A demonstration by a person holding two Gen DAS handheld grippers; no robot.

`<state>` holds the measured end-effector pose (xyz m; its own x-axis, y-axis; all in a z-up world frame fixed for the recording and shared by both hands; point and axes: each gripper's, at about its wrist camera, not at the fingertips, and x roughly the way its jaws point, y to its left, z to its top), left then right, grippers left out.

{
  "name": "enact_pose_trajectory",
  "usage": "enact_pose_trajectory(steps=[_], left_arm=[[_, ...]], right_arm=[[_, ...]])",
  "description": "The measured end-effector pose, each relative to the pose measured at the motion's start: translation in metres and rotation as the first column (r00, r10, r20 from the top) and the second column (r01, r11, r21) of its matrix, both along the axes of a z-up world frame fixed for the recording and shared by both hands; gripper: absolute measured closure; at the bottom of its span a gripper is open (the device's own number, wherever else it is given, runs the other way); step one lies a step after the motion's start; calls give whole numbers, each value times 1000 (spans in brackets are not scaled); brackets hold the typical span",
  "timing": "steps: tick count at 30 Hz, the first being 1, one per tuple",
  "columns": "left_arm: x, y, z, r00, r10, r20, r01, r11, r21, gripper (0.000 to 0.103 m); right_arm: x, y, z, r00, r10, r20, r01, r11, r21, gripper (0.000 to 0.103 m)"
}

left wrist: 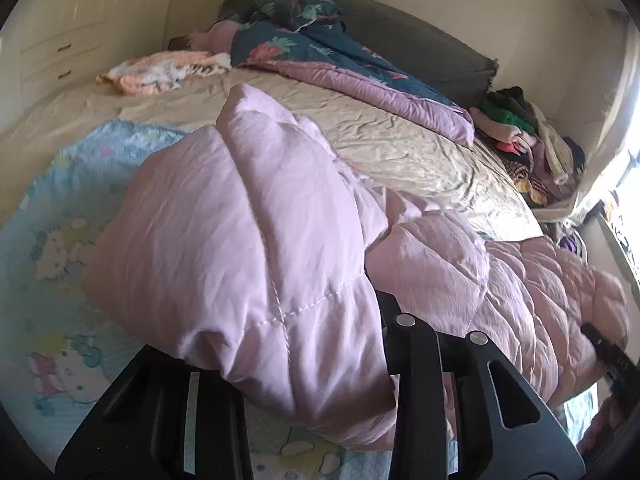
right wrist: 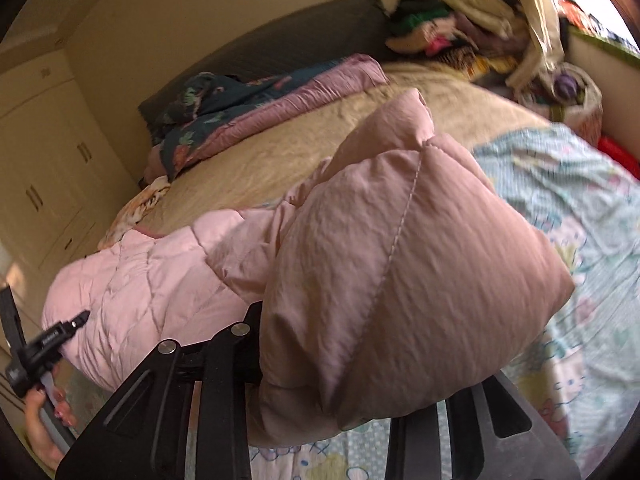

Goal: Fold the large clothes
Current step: 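Lift the gripped side with both grippers and fold it over the other half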

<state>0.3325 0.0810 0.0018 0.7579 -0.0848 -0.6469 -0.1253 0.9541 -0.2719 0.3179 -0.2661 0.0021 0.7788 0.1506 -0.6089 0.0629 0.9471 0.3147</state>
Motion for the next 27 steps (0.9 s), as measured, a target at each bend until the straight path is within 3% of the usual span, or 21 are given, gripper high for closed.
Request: enact_pose_trajectory(steps=[4, 10, 27], left_arm=[[-25, -7, 16, 999, -40, 35, 39, 998, 49, 78], [-52, -10, 27, 996, -68, 49, 65, 996, 59, 78], [-109, 1, 20, 996, -87, 29, 86, 996, 39, 78]], right_arm=[[-23, 6, 13, 999, 27, 28, -26, 999, -33, 76], [-58, 10, 23, 999, 27, 25, -26, 999, -37, 76], [-123, 20, 26, 1000, 29, 11, -29, 999, -38, 76]])
